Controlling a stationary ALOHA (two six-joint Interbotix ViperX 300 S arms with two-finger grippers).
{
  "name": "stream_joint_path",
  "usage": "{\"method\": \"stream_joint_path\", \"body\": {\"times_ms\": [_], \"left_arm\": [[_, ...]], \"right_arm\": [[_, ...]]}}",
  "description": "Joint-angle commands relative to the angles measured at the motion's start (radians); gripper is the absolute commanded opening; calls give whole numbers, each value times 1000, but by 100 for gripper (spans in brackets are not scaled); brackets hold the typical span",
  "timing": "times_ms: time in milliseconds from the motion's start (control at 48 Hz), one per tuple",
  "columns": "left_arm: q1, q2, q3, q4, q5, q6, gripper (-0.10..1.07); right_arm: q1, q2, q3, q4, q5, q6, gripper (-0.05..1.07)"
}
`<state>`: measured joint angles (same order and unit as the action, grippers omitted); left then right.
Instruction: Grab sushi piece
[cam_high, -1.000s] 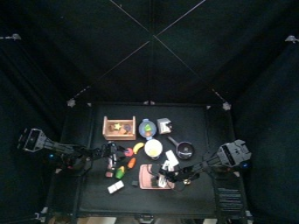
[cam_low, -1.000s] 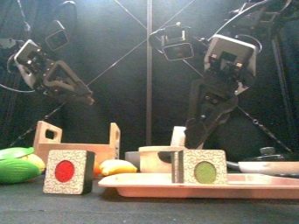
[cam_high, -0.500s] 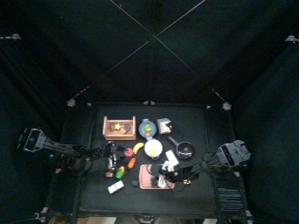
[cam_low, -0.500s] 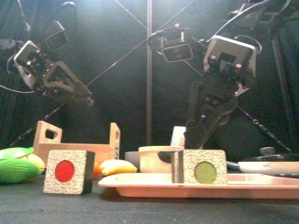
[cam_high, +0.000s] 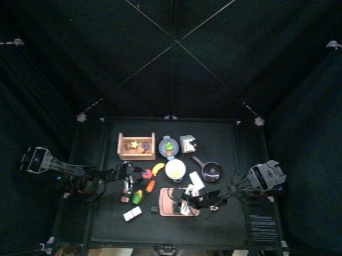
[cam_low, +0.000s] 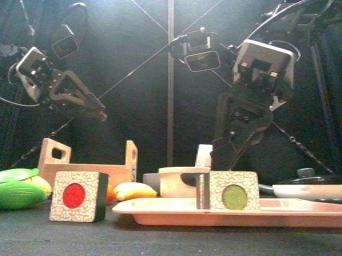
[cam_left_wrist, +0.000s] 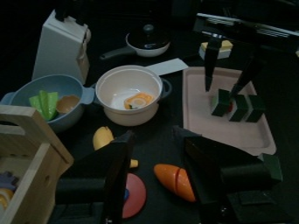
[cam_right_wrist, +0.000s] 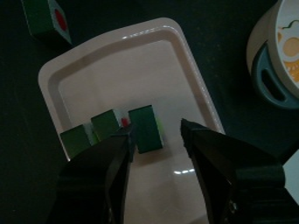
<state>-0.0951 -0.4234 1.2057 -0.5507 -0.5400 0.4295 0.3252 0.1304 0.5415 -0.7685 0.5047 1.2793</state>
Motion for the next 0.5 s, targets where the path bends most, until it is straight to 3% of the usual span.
{"method": "stream_joint_path", "body": {"times_ms": [0, 479], "left_arm": [[3, -2, -9, 2, -3, 2, 80], [5, -2, -5, 0, -3, 0, 80]], "right_arm": [[-3, -29, -17, -11, 2, -2, 81], [2, -52, -11, -9, 0, 0, 81]]}}
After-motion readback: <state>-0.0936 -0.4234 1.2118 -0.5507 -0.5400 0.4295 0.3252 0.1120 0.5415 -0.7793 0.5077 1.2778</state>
